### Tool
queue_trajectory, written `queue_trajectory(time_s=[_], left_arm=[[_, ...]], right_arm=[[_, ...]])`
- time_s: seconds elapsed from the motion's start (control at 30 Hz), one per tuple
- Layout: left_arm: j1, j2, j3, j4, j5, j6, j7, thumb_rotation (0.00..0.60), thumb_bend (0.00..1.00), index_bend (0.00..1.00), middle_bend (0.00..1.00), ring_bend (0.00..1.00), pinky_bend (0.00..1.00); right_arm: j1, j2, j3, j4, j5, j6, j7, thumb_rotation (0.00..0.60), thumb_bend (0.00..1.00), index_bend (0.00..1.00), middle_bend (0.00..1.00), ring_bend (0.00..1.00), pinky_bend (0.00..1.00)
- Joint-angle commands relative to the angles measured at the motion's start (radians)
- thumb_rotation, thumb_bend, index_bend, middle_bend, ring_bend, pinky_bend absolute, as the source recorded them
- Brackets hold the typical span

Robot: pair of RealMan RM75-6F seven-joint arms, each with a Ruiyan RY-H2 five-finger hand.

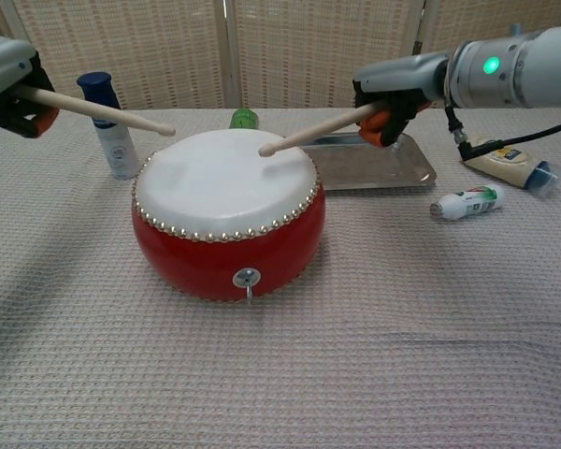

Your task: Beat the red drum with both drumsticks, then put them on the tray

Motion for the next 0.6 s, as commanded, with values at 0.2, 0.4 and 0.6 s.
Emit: queue_trajectory(time_s=[0.2,0.4,0.6], left_arm=[[0.044,0.073,-0.013,-0.055,0.025,0.028,-0.066,0.6,0.62,1.0,1.0,1.0,1.0],[0.057,0.069,0.009,-0.039,0.031,0.012,-0.093,0.6,0.62,1.0,1.0,1.0,1.0],[0.066,0.065,0.018,-0.03,0.036,0.008,-0.106,0.6,0.62,1.0,1.0,1.0,1.0]], right_arm=[[-0.007,-0.047,0.019,0.037,0.012,0.012,0.025,0.6,0.82,1.0,1.0,1.0,1.0],[-0.033,0.012,0.07,0.044,0.006,0.002,0.117,0.6,0.82,1.0,1.0,1.0,1.0],[-0.019,-0.075,0.049,0.231,0.039,-0.064,0.115,0.6,0.78,1.0,1.0,1.0,1.0]])
